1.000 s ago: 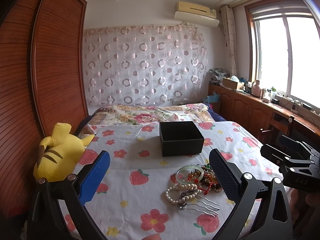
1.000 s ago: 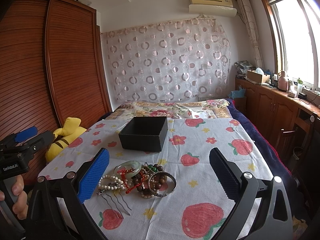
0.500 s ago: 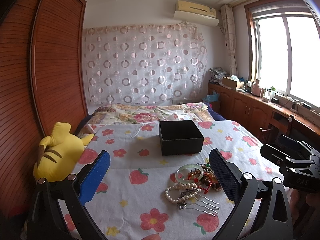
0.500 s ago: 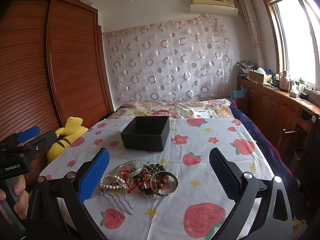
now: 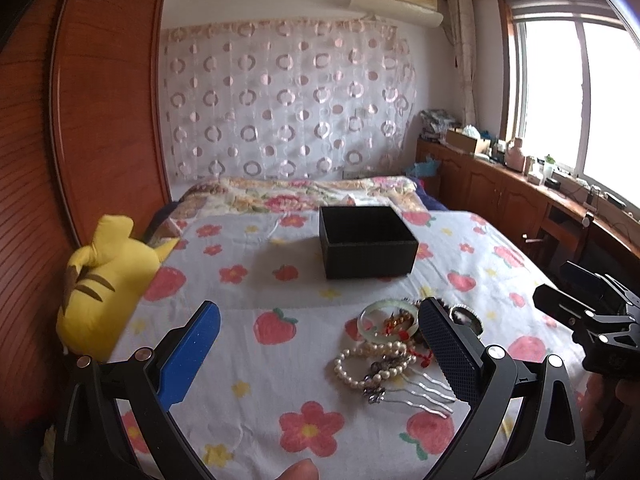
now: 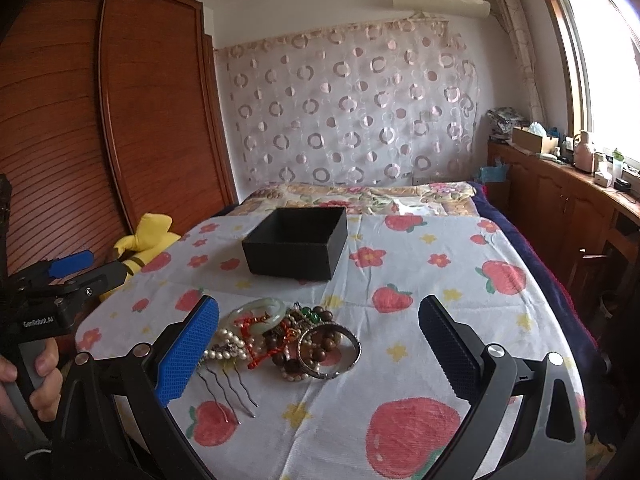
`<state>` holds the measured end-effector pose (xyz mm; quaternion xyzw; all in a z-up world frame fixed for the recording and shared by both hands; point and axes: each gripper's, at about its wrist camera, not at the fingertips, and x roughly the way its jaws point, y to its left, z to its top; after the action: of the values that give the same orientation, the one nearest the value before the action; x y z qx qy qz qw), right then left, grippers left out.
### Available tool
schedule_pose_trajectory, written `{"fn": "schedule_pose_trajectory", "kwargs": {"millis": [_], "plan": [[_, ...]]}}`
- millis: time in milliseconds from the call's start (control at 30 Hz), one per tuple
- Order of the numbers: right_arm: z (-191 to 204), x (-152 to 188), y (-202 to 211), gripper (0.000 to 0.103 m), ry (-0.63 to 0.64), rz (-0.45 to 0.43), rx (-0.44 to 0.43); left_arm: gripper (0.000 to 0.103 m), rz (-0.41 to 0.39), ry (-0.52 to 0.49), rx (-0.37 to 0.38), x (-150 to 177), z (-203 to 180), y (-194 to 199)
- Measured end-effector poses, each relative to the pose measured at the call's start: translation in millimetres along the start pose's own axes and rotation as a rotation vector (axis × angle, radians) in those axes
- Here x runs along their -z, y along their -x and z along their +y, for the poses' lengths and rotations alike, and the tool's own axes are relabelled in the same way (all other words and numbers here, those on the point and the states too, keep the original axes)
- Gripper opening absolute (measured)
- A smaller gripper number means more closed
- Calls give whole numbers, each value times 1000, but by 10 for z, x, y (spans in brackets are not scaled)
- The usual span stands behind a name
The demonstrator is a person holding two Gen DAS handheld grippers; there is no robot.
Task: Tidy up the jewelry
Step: 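Close the right tool on the silver cuff bangle, then carry the silver cuff bangle with the right tool over the black box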
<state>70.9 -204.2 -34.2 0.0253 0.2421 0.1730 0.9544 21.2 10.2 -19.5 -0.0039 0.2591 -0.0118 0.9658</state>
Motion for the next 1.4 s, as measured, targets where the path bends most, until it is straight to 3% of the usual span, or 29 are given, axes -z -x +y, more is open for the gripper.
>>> {"fn": "schedule_pose_trajectory", "kwargs": {"millis": [167, 433, 800, 967, 1067, 1133, 1400], "plan": [[-66, 76, -135, 97, 28, 32, -27, 96, 44, -8, 22, 93, 29, -147], [-90, 216, -565, 84, 88, 181, -63, 96, 120, -8, 52, 223, 70, -388], [-96, 299, -1069, 81, 102, 357, -118, 96, 230, 2, 103, 405, 144, -709], [-132, 252, -1143, 81, 101, 380, -108, 96, 244, 0, 114, 405, 155, -768], [-176, 264, -1215, 74, 79, 417, -121, 96, 253, -11, 118, 408, 147, -800], [-188, 281, -1236, 63, 73, 433, -136, 96, 257, -13, 137, 411, 141, -821], [-335, 210, -1072, 63, 82, 368, -111, 96, 279, -17, 216, 318, 61, -991]]}}
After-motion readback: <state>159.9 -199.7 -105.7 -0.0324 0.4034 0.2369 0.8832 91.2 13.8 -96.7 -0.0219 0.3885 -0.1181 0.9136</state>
